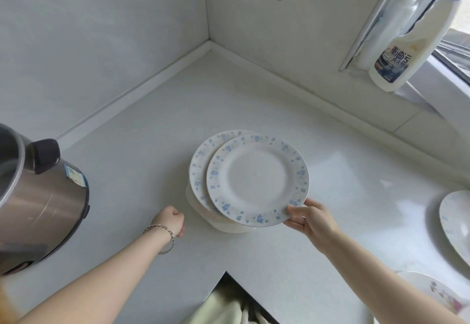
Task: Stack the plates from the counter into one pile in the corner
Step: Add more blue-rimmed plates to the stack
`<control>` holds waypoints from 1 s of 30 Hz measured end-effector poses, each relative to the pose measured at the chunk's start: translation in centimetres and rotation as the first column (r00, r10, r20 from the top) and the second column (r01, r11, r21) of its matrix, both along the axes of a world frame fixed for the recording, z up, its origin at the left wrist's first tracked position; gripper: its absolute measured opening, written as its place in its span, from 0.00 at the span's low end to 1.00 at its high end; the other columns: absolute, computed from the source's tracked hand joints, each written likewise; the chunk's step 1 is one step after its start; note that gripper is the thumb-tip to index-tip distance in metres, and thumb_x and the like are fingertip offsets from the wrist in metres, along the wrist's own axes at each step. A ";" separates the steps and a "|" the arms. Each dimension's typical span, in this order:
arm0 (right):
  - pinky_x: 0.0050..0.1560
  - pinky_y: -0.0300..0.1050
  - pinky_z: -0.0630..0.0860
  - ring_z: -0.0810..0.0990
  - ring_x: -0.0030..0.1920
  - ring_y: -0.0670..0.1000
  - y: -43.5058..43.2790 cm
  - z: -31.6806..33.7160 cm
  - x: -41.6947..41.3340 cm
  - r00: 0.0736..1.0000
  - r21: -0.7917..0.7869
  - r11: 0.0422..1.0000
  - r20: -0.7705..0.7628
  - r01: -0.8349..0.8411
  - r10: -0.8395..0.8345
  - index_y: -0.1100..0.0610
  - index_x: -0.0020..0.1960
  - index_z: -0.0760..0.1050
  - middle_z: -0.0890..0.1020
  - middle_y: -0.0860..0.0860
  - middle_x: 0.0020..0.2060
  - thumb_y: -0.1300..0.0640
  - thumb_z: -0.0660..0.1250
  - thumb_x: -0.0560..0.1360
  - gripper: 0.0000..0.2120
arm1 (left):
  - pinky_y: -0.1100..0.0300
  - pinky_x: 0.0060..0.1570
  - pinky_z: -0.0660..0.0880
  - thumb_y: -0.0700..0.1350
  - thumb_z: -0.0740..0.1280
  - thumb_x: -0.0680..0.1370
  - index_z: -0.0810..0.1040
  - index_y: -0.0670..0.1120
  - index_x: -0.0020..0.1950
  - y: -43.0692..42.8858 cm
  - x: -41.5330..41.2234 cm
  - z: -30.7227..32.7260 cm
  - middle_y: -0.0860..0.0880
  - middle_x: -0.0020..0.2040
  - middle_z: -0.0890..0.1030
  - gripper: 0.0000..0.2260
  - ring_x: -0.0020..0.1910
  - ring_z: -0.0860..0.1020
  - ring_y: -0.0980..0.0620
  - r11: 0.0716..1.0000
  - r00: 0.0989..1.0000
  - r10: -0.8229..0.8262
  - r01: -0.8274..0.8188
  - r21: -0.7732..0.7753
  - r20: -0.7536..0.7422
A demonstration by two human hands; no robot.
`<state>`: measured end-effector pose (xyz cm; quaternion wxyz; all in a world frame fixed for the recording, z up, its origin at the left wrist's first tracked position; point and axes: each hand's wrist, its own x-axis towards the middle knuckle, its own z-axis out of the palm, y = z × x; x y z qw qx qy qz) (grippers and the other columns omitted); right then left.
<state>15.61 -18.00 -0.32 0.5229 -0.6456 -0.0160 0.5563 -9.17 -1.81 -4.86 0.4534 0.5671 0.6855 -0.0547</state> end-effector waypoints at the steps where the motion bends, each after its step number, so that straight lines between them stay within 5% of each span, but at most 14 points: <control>1: 0.36 0.40 0.81 0.85 0.37 0.51 0.1 -0.1 -0.2 1.000 0.000 1.000 -0.005 0.003 -0.003 0.60 0.49 0.78 0.86 0.53 0.38 0.72 0.63 0.72 0.11 | 0.63 0.27 0.63 0.39 0.55 0.78 0.65 0.47 0.36 0.0 0.0 0.0 0.47 0.31 0.76 0.11 0.28 0.74 0.50 1.000 1.000 -0.001 0.001 -0.001 -0.003; 8: 0.34 0.39 0.81 0.83 0.40 0.54 1.1 -0.2 -1.2 0.988 -0.050 0.998 0.150 -0.034 0.041 0.65 0.56 0.74 0.82 0.57 0.42 0.70 0.64 0.73 0.12 | 0.63 0.26 0.63 0.39 0.55 0.78 0.66 0.47 0.36 0.1 0.1 -0.2 0.48 0.32 0.76 0.11 0.27 0.74 0.51 1.000 1.000 0.004 -0.004 -0.012 -0.007; 13: 0.32 0.37 0.81 0.82 0.34 0.50 2.2 -0.5 -1.9 0.942 -0.091 0.994 0.325 -0.062 0.088 0.58 0.58 0.65 0.81 0.53 0.39 0.67 0.65 0.74 0.16 | 0.63 0.27 0.64 0.39 0.55 0.78 0.69 0.44 0.43 0.0 -0.1 -0.4 0.47 0.32 0.77 0.06 0.27 0.75 0.51 1.000 1.000 0.004 -0.004 -0.031 0.003; 23: 0.26 0.39 0.77 0.79 0.23 0.48 3.9 -0.5 -2.7 0.871 -0.288 0.923 0.346 -0.255 0.349 0.56 0.57 0.62 0.80 0.54 0.32 0.61 0.66 0.73 0.17 | 0.63 0.27 0.64 0.39 0.55 0.79 0.70 0.42 0.51 0.1 0.3 0.1 0.47 0.31 0.76 0.05 0.27 0.74 0.51 1.000 1.000 0.002 -0.002 -0.021 0.014; 26: 0.32 0.41 0.75 0.79 0.30 0.50 4.3 -0.1 -2.6 0.769 -0.425 0.859 0.434 -0.285 0.469 0.56 0.56 0.64 0.79 0.51 0.35 0.54 0.66 0.72 0.17 | 0.64 0.27 0.64 0.39 0.56 0.79 0.70 0.42 0.50 0.1 0.1 0.1 0.47 0.31 0.76 0.05 0.27 0.74 0.51 1.000 1.000 0.008 -0.008 -0.023 0.009; 30: 0.62 0.49 0.70 0.71 0.63 0.57 4.8 -0.9 -2.1 0.685 -0.416 0.892 0.598 -0.179 0.416 0.59 0.72 0.58 0.69 0.58 0.64 0.49 0.62 0.75 0.29 | 0.64 0.27 0.64 0.40 0.56 0.78 0.71 0.42 0.50 0.2 0.1 0.0 0.47 0.31 0.77 0.05 0.27 0.74 0.51 1.000 1.000 0.005 -0.005 -0.024 0.010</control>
